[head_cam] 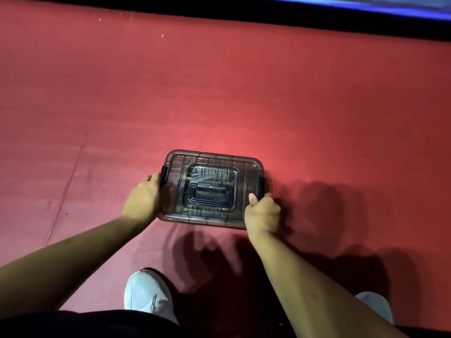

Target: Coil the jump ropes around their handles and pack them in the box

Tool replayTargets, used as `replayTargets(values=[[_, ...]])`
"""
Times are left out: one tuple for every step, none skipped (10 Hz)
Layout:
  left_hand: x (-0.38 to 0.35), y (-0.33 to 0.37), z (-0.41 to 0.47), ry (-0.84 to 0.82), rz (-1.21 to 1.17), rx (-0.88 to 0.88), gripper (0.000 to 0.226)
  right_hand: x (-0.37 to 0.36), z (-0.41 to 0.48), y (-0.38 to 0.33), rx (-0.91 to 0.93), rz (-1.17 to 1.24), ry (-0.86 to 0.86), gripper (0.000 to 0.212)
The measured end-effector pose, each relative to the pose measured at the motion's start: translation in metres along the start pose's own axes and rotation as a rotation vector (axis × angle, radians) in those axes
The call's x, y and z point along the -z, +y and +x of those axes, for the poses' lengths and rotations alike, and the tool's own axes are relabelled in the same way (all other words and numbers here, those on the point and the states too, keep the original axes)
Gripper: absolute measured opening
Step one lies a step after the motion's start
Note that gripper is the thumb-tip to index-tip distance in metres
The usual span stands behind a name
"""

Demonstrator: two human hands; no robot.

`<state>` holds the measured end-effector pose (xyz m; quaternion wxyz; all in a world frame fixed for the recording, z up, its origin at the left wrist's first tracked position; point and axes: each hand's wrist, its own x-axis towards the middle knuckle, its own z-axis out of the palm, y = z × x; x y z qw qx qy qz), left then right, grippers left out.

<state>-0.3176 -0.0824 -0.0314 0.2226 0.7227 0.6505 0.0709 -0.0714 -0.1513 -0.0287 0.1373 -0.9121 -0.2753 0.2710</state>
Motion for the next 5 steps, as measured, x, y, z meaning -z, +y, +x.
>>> replayTargets(values=[[0.0,0.001,0.003,-0.048,0.015,0.032,0.019,0.003,0.001,0.0,0.023,0.015,-0.018,0.032],[0.01,0.004,0.009,-0.154,0.066,0.028,0.022,0.009,0.004,-0.002,0.036,-0.009,-0.061,0.033],[0.037,0.017,0.022,-0.418,0.21,-0.013,0.03,0.023,0.011,-0.005,0.062,-0.077,-0.197,0.035],[0.069,0.043,0.048,-0.663,0.318,0.052,0.027,0.044,0.032,-0.02,0.18,-0.228,-0.315,0.037],[0.095,0.086,0.084,-0.637,0.155,0.036,0.028,0.073,0.06,-0.055,0.244,-0.199,-0.204,0.04]])
